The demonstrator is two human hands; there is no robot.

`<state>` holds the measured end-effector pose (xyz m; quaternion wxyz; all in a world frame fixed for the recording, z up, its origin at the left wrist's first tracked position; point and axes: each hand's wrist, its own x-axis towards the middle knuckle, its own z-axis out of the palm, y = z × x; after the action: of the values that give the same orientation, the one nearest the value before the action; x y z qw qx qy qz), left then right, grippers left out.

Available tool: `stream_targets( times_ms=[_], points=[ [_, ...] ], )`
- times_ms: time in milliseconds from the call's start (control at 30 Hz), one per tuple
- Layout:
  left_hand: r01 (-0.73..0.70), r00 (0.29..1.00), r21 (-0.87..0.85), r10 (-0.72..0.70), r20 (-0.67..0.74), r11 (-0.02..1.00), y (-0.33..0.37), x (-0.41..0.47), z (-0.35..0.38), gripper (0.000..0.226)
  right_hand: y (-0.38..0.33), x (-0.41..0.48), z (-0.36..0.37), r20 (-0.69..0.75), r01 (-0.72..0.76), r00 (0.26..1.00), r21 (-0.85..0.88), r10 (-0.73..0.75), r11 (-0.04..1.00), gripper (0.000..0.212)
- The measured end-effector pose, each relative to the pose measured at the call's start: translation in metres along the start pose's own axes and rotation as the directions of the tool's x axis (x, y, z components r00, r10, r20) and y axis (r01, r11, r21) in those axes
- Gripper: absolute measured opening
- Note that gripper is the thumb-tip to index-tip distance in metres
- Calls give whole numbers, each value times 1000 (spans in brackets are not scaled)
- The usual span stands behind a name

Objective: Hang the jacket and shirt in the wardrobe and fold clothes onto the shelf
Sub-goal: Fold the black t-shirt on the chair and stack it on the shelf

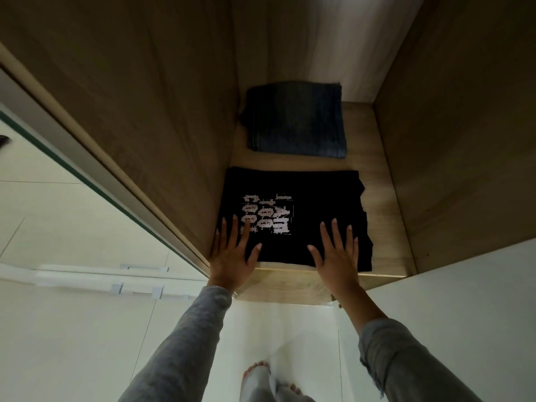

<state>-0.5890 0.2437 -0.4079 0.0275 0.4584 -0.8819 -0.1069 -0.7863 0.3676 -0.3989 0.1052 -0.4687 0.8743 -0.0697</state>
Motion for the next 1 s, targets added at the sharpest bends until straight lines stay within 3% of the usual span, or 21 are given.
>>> stream_targets(
  times_ms=[133, 233, 333, 400, 500, 567, 767, 1000],
  points=[
    [-1, 987, -7, 2, 158, 1000, 4, -24, -17, 70, 3, -20, -18, 95, 40, 994, 82, -48, 996, 54],
    [-31, 972, 11, 27, 235, 999, 11, -37, -40, 104, 4, -34, -40, 219, 14, 975, 123, -41, 992, 56],
    [24, 988, -76, -12, 155, 997, 26, -47, -71, 115, -4, -49, -78, 203, -19, 979, 227, -29, 974, 55],
    [53, 990, -89, -40, 137, 995, 41, -51, -100, 112, -15, -55, -107, 197, -31, 980, 271, -24, 962, 54],
    [71, 992, -140, -55, 113, 988, 63, -58, -148, 71, -31, -60, -153, 185, -25, 982, 333, -39, 943, 53],
    [55, 997, -188, -44, 63, 981, 69, -68, -178, 59, -43, -68, -183, 178, -13, 982, 380, -59, 925, 53],
    [62, 994, -329, -88, -64, 942, 61, -118, -244, 57, -86, -97, -243, 163, 28, 981, 423, -107, 906, 50],
    [205, 951, -338, -268, -154, 919, -3, -234, -299, 57, -192, -179, -273, 99, 168, 961, 537, -260, 827, 47]
  ],
)
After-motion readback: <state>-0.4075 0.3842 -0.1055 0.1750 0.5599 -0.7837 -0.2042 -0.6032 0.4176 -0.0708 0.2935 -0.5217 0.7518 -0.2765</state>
